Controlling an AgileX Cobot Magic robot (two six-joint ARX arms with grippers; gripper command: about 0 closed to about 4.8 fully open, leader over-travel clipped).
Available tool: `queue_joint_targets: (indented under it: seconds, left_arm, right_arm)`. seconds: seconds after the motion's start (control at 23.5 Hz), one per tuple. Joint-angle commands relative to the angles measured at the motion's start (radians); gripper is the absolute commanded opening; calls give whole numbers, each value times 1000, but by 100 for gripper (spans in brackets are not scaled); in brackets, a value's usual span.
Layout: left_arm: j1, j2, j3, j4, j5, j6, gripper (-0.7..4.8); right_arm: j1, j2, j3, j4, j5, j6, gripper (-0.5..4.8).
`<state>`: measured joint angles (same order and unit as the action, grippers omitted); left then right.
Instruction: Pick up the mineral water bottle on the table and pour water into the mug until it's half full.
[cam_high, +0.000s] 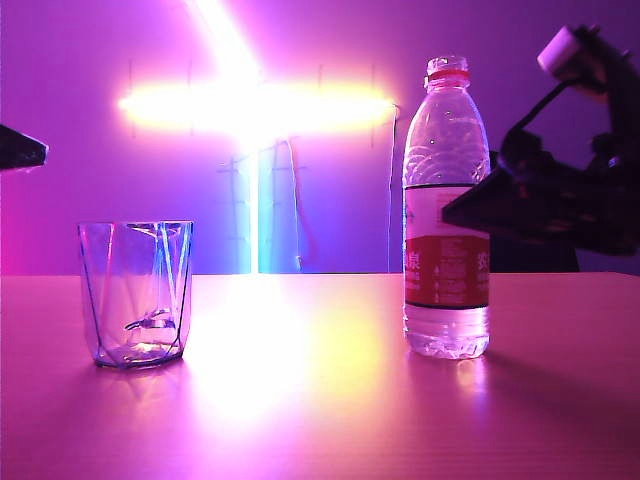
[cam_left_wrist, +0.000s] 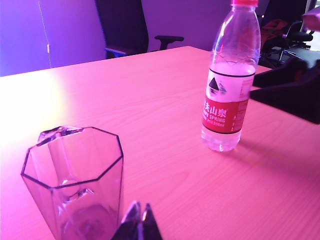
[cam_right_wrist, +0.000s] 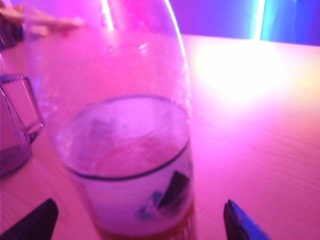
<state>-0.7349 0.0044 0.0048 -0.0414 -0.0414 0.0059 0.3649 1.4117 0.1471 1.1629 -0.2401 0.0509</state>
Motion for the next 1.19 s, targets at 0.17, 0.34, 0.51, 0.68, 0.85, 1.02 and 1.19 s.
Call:
queue_joint_targets:
  seconds: [0.17, 0.34, 0.51, 0.68, 0.85, 1.02, 1.19]
  left_arm:
    - [0, 2, 4, 13, 1, -3, -2]
    - [0, 2, 4, 13, 0, -3, -2]
    - [0, 2, 4, 13, 0, -3, -2]
    - [0, 2, 4, 13, 0, -3, -2]
    - [0, 2, 4, 13, 0, -3, -2]
    - [2, 2, 4, 13, 1, -3, -2]
    - [87, 2, 4, 13, 4, -3, -2]
  right_arm:
    - [2, 259, 81, 237, -51, 55, 479]
    - [2, 306, 128, 232, -51, 55, 479]
    - [2, 306, 143, 229, -51, 54, 479]
    - [2, 306, 144, 229, -51, 55, 353]
    - [2, 306, 144, 231, -51, 55, 279]
    - [2, 304, 144, 237, -51, 54, 278]
    - [7, 240, 149, 237, -56, 15, 278]
